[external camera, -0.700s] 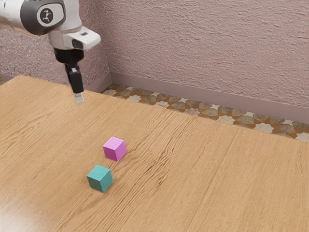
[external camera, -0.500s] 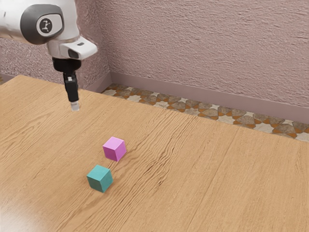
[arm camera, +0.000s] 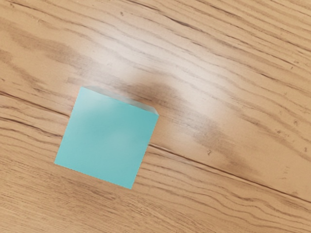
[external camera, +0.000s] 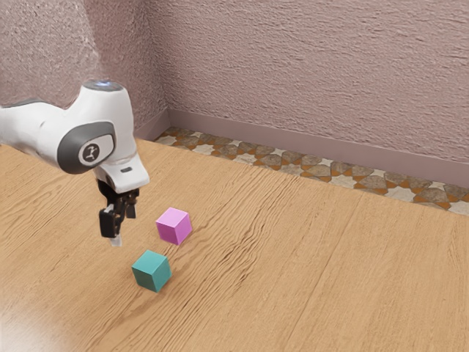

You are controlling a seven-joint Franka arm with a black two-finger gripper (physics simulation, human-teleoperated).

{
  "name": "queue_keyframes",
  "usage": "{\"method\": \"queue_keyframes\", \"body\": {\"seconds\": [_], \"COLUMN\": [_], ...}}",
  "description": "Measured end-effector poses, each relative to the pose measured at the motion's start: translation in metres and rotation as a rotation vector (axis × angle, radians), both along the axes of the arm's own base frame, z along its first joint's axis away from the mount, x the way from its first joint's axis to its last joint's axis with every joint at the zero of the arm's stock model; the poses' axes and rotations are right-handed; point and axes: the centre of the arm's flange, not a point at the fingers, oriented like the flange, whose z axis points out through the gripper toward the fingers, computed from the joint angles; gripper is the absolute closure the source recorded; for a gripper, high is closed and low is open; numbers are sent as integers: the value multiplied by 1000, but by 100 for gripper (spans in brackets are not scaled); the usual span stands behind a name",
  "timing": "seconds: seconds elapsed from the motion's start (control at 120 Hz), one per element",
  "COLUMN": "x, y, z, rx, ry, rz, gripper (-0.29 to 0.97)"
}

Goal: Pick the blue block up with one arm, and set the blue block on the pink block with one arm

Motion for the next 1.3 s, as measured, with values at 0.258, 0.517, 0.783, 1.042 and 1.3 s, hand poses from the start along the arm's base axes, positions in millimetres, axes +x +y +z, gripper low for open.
{"method": "queue_keyframes", "body": {"seconds": [0.258,0.517,0.783,1.042,1.3], "x": [27,16,20,29,27], "y": [4,18,15,14,5], "z": [-66,-84,-112,-136,-148], "rx": [-42,-66,-96,-127,-146], "ry": [-31,-58,-56,-51,-37], "rz": [-162,-231,-288,-305,-341], "gripper": [0,0,0,0,0]}}
